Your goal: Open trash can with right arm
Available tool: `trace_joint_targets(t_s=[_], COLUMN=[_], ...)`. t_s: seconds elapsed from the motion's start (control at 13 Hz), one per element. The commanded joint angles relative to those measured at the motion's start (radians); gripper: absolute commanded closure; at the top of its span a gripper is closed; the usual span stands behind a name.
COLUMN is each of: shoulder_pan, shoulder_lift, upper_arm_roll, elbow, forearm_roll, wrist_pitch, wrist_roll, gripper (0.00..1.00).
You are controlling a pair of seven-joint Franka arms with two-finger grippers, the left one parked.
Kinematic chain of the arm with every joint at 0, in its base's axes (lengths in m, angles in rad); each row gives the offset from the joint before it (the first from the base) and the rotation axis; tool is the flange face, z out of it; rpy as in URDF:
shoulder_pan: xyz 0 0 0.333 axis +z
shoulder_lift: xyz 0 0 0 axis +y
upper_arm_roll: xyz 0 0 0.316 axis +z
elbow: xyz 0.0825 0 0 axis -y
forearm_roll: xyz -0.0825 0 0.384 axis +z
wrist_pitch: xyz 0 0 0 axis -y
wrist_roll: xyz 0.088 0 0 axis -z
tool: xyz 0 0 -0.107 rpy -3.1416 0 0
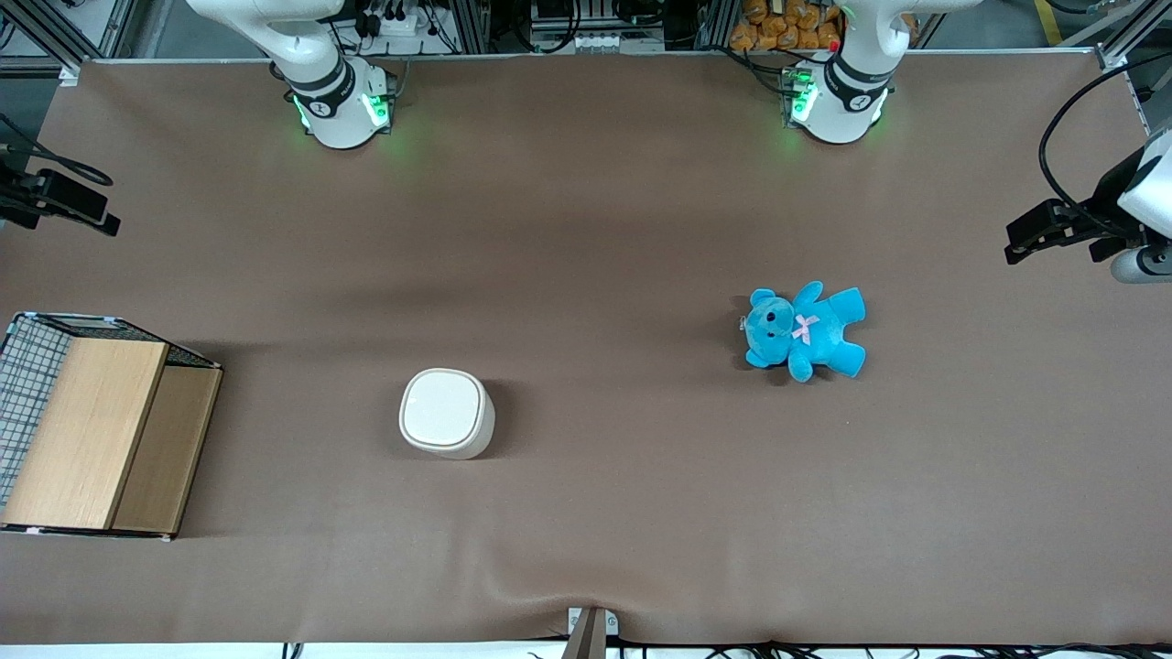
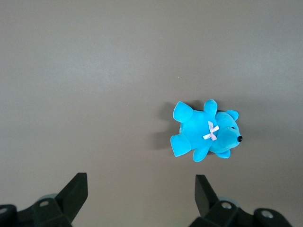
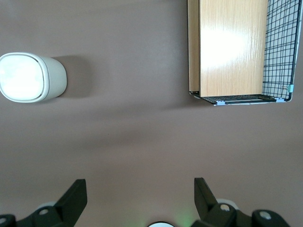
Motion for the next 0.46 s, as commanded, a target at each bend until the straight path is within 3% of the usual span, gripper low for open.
trace_joint_targets(t_s=[0.0, 0.23, 0.38], shoulder_pan=[0.007, 0.010, 0.080], shoulder_lift=[-0.013, 0.028, 0.059], upper_arm_roll=[0.005, 0.006, 0.005], elbow=[-0.002, 0.030, 0.037], forearm_roll=[-0.014, -0.003, -0.006], wrist_pitch=[0.018, 0.017, 0.018], wrist_roll=[0.018, 0.006, 0.007], gripper=[0.00, 0.00, 0.00])
